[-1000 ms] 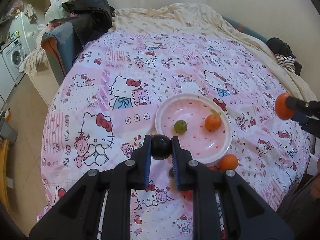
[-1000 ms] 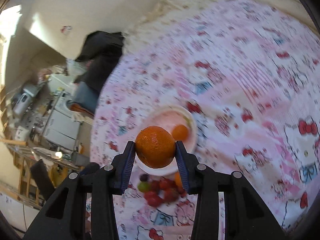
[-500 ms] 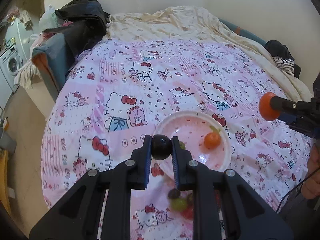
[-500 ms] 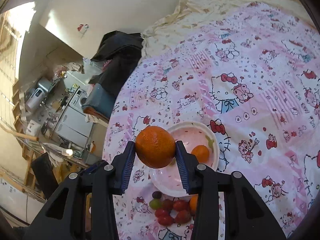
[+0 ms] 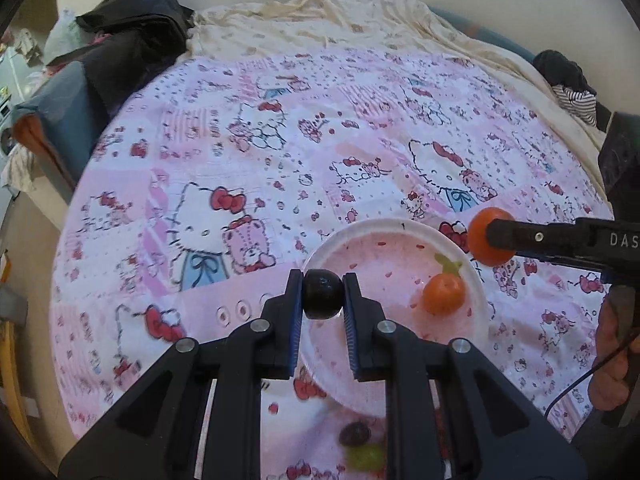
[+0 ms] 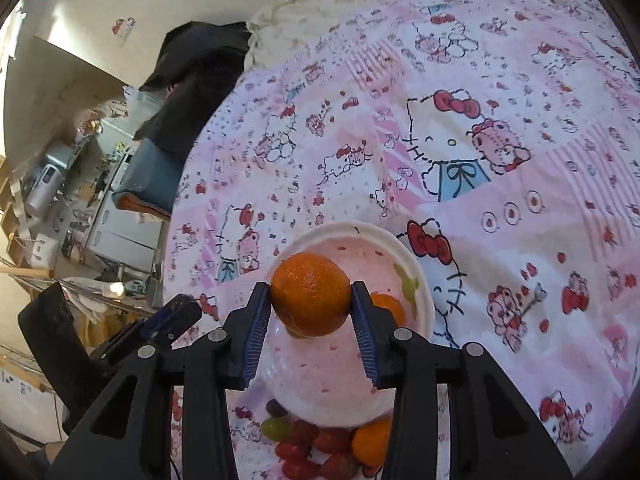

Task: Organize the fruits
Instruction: 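Lift and carry the dark grape and mandarin over the plate with both tools, then open both tools to release the dark grape and mandarin onto the plate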

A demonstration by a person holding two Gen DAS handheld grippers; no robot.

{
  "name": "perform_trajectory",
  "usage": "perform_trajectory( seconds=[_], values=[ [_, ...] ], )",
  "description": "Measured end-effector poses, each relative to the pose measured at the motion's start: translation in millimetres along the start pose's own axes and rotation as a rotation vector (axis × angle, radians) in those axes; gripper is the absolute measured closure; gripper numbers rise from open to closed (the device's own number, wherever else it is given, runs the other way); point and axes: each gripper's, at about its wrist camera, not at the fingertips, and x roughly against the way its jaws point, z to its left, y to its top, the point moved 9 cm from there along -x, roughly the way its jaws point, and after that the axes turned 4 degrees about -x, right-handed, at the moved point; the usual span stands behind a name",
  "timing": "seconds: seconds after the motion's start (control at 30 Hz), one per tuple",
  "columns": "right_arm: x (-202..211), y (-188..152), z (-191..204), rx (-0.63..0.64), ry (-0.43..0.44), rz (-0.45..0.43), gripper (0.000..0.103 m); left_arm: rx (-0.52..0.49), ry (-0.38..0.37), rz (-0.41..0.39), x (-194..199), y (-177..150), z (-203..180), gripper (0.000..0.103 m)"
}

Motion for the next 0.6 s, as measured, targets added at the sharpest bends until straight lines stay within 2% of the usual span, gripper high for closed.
perform_trajectory(
  seconds=[0.17, 0.3, 0.6],
  values=[
    [-25.2, 3.3, -13.0, -0.01, -0.04, 0.042, 0.061, -0.005, -0.091, 0.019, -34.7, 0.9, -13.6, 0.087],
    [-41.2, 5.9, -26.4, -0.042, -0.054, 0.072, 0.06, 0.032, -0.096, 0.052, -57.3, -1.6, -12.3, 0.087],
    [-64.4, 5.5, -40.5, -0.101, -0.054, 0.126, 0.059, 0.026, -0.114, 0.103, -84.3, -5.7, -19.2, 0.086]
  ],
)
